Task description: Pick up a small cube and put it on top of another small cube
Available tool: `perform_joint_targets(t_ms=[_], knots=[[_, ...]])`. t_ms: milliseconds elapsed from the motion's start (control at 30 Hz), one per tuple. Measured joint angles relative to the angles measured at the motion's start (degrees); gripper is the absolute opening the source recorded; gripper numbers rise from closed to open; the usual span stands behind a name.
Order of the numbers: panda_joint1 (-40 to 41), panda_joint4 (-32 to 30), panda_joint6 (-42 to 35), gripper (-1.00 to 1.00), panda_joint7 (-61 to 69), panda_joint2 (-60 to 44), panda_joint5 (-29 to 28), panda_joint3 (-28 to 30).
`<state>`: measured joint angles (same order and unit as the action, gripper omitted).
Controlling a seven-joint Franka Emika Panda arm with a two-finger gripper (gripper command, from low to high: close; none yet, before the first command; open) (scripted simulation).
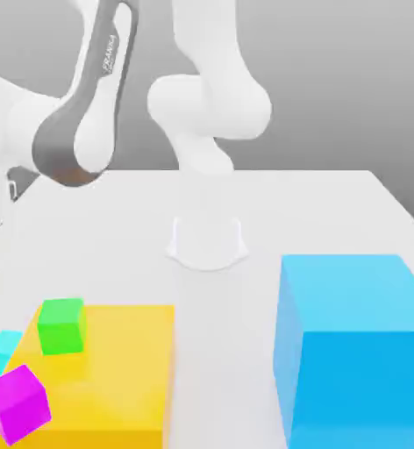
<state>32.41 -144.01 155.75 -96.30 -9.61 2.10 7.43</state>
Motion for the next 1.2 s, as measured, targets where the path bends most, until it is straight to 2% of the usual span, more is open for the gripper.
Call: perform_joint_targets(t_ms=[200, 233, 467, 633, 700, 933, 1200], knots=[[3.0, 1.3, 8.9, 0.00, 1.2, -12.5, 5.2, -2.3], [3.4, 1.5, 9.8, -1.00, 1.4, -13.6, 5.5, -2.6], [3.4, 1.5, 9.8, -1.00, 1.2, -13.4, 5.3, -2.7], [2.3, -0.2, 2.6, -1.00, -1.0, -4.6, 2.5, -0.5], [2.4, 1.8, 1.0, -1.00, -1.0, -3.1, 1.8, -0.2], [-5.4, 11.6, -2.9, -1.00, 0.6, 0.0, -4.6, -6.1], [-18.2, 13.7, -4.1, -1.00, 0.3, 2.5, -12.2, -16.0]])
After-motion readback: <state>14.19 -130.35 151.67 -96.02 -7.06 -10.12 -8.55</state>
